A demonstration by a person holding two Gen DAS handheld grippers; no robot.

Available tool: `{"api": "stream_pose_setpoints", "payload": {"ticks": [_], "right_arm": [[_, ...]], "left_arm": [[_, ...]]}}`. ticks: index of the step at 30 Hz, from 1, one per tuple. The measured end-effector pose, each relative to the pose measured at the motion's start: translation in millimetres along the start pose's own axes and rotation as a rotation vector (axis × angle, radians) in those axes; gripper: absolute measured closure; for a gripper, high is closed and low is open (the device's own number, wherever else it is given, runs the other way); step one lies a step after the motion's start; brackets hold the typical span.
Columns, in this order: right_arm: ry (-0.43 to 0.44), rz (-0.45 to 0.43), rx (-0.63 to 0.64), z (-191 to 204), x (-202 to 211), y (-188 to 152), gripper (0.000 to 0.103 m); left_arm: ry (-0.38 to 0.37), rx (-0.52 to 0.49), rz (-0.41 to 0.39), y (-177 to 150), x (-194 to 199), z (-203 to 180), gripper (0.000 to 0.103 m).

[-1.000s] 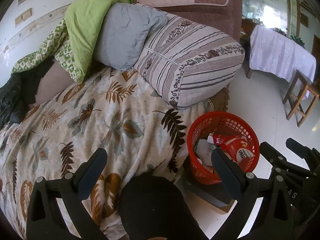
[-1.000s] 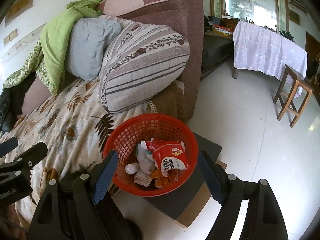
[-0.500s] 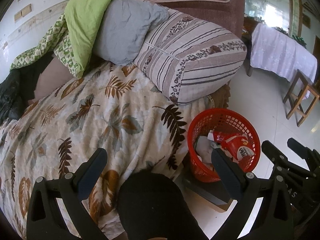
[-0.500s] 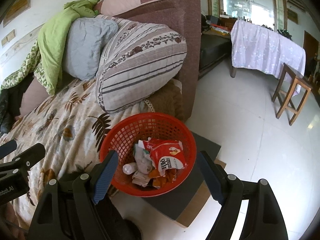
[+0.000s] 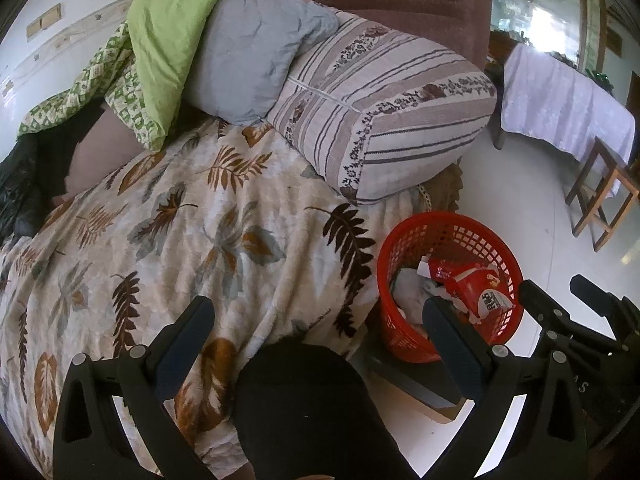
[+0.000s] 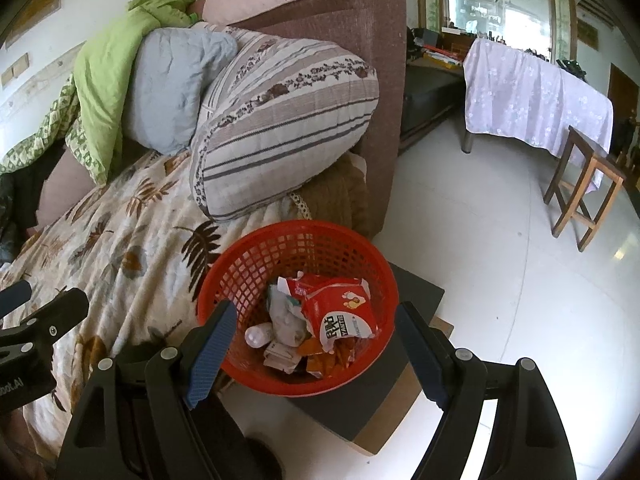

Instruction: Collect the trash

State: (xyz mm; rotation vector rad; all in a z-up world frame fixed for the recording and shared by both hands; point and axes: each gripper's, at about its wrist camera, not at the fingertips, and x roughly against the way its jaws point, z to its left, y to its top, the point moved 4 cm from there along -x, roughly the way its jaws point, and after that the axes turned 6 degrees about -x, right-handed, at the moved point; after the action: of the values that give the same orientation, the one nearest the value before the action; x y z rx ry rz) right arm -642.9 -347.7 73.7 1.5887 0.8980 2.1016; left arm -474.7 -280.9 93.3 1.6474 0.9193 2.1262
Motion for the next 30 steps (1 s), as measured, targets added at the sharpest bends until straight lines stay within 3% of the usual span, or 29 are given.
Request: {"api": "stream_pose_setpoints", "payload": {"ticks": [30], "right_arm": [[-0.041,0.028,-0.036,-15,-21,-2,0.019]], "left_arm": [[-0.022,-0.044,0.043,-1,-24,-17,0.000]]}}
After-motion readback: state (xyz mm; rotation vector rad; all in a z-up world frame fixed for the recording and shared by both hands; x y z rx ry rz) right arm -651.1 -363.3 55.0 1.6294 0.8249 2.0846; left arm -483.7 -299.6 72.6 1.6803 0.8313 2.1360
